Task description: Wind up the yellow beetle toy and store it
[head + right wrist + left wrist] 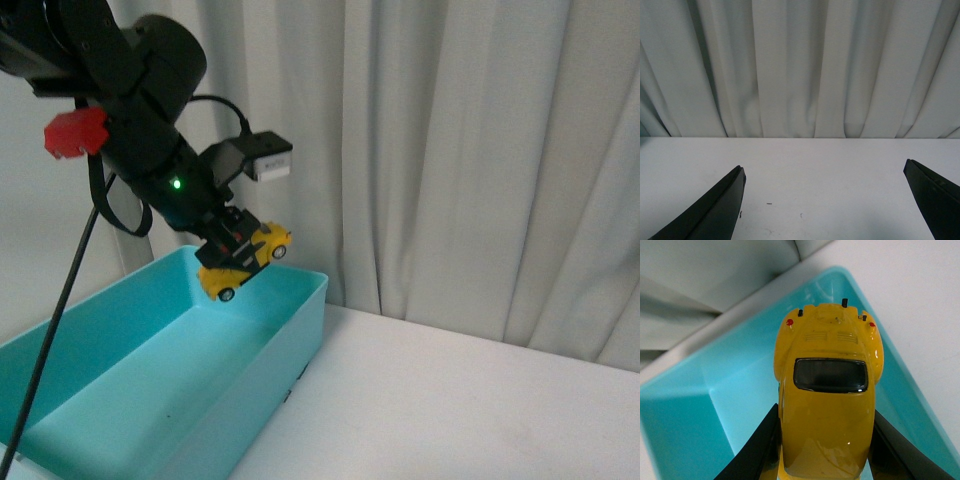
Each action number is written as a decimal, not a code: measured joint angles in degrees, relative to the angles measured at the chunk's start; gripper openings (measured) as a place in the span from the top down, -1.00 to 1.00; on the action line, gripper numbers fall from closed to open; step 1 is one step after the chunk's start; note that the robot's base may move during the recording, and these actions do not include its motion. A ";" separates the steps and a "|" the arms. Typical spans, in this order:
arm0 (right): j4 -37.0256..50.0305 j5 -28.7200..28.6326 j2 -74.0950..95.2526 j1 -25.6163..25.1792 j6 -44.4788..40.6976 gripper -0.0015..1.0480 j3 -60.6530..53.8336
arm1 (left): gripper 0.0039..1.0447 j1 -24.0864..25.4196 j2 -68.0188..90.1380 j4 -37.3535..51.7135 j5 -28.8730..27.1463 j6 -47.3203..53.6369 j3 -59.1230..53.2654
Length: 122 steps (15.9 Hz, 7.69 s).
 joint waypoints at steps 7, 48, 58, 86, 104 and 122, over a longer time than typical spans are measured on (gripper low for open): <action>0.00 0.02 0.00 0.00 0.00 -0.87 0.00 | 0.22 7.17 7.98 7.82 -10.78 -6.88 -4.55; -0.02 0.02 0.00 0.00 0.00 -0.87 0.00 | 0.97 -5.55 -72.39 52.46 -8.26 -36.72 -71.28; 0.00 0.02 0.00 0.00 0.00 -0.87 0.00 | 0.97 -5.62 -79.19 47.41 -8.22 -36.72 -72.96; -0.02 0.02 0.00 0.00 0.00 -0.87 0.00 | -0.88 -5.66 -105.68 23.30 -8.22 -36.76 -74.84; 0.02 0.00 -0.02 0.00 0.00 -0.87 0.00 | -0.88 -5.66 -105.68 23.41 -8.22 -36.76 -74.86; 0.07 0.00 0.00 0.00 0.00 -0.87 0.00 | -0.88 -5.66 -105.68 23.37 -8.24 -36.76 -74.86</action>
